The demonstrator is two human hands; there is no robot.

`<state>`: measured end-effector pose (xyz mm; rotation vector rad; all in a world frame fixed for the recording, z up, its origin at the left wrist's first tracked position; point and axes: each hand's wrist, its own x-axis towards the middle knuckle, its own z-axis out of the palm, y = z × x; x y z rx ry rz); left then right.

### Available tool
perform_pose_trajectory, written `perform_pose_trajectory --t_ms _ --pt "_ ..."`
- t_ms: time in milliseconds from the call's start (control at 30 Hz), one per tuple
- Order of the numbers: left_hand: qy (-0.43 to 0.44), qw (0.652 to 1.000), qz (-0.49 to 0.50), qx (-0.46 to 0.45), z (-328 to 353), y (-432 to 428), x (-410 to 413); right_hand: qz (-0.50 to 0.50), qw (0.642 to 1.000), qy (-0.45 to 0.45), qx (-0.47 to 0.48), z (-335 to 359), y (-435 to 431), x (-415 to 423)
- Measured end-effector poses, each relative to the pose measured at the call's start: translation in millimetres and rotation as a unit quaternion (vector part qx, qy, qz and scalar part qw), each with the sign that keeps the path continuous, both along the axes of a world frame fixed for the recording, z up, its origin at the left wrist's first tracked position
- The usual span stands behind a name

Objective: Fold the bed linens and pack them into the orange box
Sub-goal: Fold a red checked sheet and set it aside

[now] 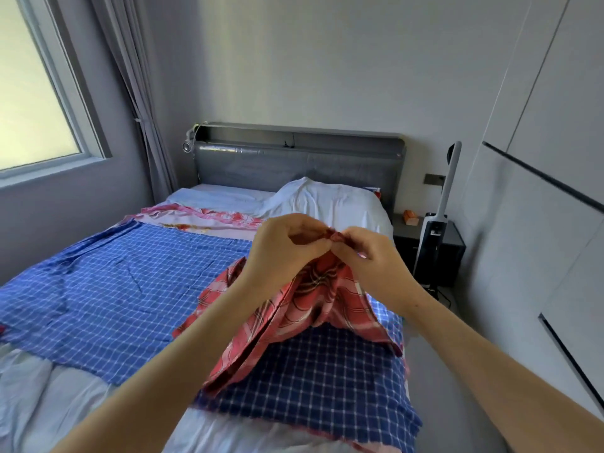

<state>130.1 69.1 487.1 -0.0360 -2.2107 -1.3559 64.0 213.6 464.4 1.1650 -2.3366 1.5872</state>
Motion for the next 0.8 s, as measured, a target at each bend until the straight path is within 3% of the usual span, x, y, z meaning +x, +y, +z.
perform_pose_trajectory --t_ms 233,433,500,600,700,767,800 --pt "0.132 0.970 0.194 -0.063 -3.0 -33.5 -5.2 -0.008 0.980 -0.016 -0.198 103.3 -36.6 -3.5" --pt "0.034 0.968 0.249 -0.023 -58.7 -53.4 -6.0 -0.019 0.963 0.007 -0.267 163.0 -32.6 -4.9" --pt "-0.019 0.975 0.218 0.028 -80.0 -61.1 -2.3 -0.034 0.958 0.011 -0.286 171.8 -22.1 -14.0" --pt "-0.084 0.966 0.103 0.223 -105.6 -71.3 11.9 -0.064 0.950 -0.019 -0.304 167.8 1.2 -33.3" --pt "-0.093 0.962 0.083 0.242 -109.3 -90.1 23.1 -0.176 0.956 -0.034 -0.232 130.0 32.9 -63.8" --pt "-0.101 0.980 0.088 0.145 -100.1 -100.5 25.2 -0.314 0.948 -0.027 -0.047 93.9 53.8 -82.0" --pt "-0.111 0.987 0.084 0.085 -94.2 -101.8 24.9 -0.382 0.920 -0.027 0.083 76.0 60.4 -82.6"
